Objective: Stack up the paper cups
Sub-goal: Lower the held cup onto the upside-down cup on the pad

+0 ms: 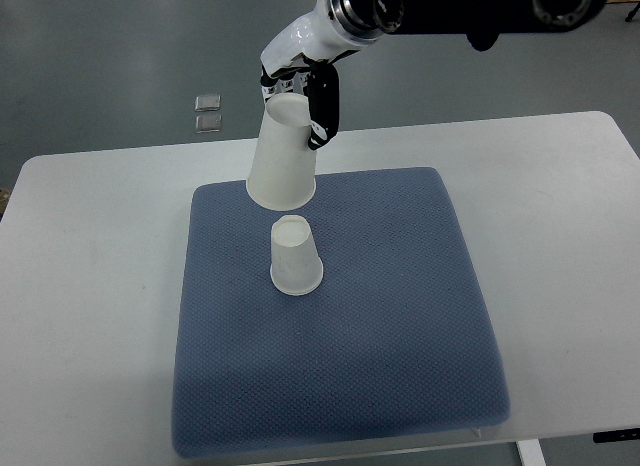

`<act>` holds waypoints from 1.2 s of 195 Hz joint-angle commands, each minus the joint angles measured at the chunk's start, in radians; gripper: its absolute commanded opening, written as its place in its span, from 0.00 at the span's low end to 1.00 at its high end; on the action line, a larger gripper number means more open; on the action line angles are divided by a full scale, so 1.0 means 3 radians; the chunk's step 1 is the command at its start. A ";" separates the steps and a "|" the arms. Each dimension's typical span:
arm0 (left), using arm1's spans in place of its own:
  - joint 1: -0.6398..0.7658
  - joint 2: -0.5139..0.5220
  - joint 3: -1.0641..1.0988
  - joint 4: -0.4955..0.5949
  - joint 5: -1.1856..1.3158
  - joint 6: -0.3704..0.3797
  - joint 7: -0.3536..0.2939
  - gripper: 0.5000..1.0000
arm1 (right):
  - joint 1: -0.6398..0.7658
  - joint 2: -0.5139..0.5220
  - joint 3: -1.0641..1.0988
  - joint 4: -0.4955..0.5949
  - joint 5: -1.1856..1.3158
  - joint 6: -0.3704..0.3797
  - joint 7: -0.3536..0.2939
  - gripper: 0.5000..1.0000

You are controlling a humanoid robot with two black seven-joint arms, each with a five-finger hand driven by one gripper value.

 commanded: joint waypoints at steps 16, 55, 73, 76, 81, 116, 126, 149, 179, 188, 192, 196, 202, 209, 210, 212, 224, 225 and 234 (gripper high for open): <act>0.0000 0.0000 -0.0001 -0.0002 0.0001 -0.0001 0.0000 1.00 | -0.0074 0.0118 0.0016 0.0000 0.0061 -0.0134 0.0001 0.38; 0.0000 0.0000 0.0004 -0.0002 0.0001 -0.0001 0.0000 1.00 | -0.0202 0.0118 0.0001 -0.0030 0.0066 -0.0323 -0.0005 0.38; 0.0000 0.0000 -0.0001 -0.0002 0.0001 -0.0001 0.0000 1.00 | -0.0248 0.0118 0.0001 -0.0041 0.0071 -0.0344 -0.0005 0.38; 0.0000 0.0000 -0.0001 -0.0002 0.0001 -0.0001 0.0000 1.00 | -0.0248 0.0118 0.0001 -0.0046 0.0071 -0.0349 -0.0005 0.38; 0.0000 0.0000 -0.0001 -0.0002 0.0001 -0.0006 0.0000 1.00 | -0.0248 0.0118 -0.0004 -0.0051 0.0071 -0.0349 -0.0005 0.38; 0.0000 0.0000 0.0004 -0.0002 0.0001 -0.0001 0.0000 1.00 | -0.0315 0.0118 -0.0035 -0.0071 0.0066 -0.0354 -0.0010 0.39; 0.0000 0.0000 -0.0001 -0.0002 0.0001 -0.0006 0.0000 1.00 | -0.0335 0.0118 -0.0040 -0.0066 0.0066 -0.0369 -0.0010 0.39; 0.0000 0.0000 -0.0001 -0.0002 0.0001 -0.0006 0.0000 1.00 | -0.0397 0.0118 -0.0040 -0.0071 0.0066 -0.0415 -0.0010 0.39; 0.0000 0.0000 -0.0001 -0.0002 0.0001 -0.0006 0.0000 1.00 | -0.0468 0.0118 -0.0056 -0.0066 0.0066 -0.0477 -0.0005 0.39; 0.0000 0.0000 -0.0001 -0.0002 0.0001 -0.0001 0.0000 1.00 | -0.0494 0.0118 -0.0066 -0.0066 0.0066 -0.0492 -0.0005 0.39; 0.0000 0.0000 -0.0001 -0.0002 0.0001 -0.0001 0.0000 1.00 | -0.0499 0.0118 -0.0066 -0.0066 0.0066 -0.0492 -0.0005 0.39; 0.0000 0.0000 -0.0001 0.0003 0.0001 -0.0006 0.0000 1.00 | -0.0509 0.0118 -0.0071 -0.0066 0.0066 -0.0492 -0.0010 0.39; 0.0000 0.0000 -0.0001 -0.0002 0.0001 -0.0006 0.0000 1.00 | -0.0529 0.0118 -0.0076 -0.0066 0.0066 -0.0492 -0.0010 0.39; 0.0000 0.0000 0.0004 0.0003 0.0001 -0.0006 0.0000 1.00 | -0.0545 0.0118 -0.0091 -0.0066 0.0066 -0.0497 -0.0010 0.39; 0.0000 0.0000 0.0004 0.0003 0.0001 -0.0006 0.0000 1.00 | -0.0555 0.0118 -0.0096 -0.0066 0.0066 -0.0497 -0.0005 0.39; 0.0000 0.0000 0.0004 0.0003 0.0001 -0.0006 0.0000 1.00 | -0.0560 0.0118 -0.0101 -0.0066 0.0066 -0.0497 -0.0010 0.39; 0.0000 0.0000 0.0004 0.0003 0.0001 -0.0006 0.0000 1.00 | -0.0576 0.0118 -0.0117 -0.0066 0.0066 -0.0497 -0.0010 0.39; 0.0000 0.0000 0.0004 0.0003 0.0001 -0.0006 0.0000 1.00 | -0.0576 0.0118 -0.0117 -0.0066 0.0066 -0.0497 -0.0010 0.39; 0.0000 0.0000 0.0004 0.0003 0.0001 -0.0006 0.0000 1.00 | -0.0586 0.0118 -0.0122 -0.0061 0.0066 -0.0497 -0.0010 0.39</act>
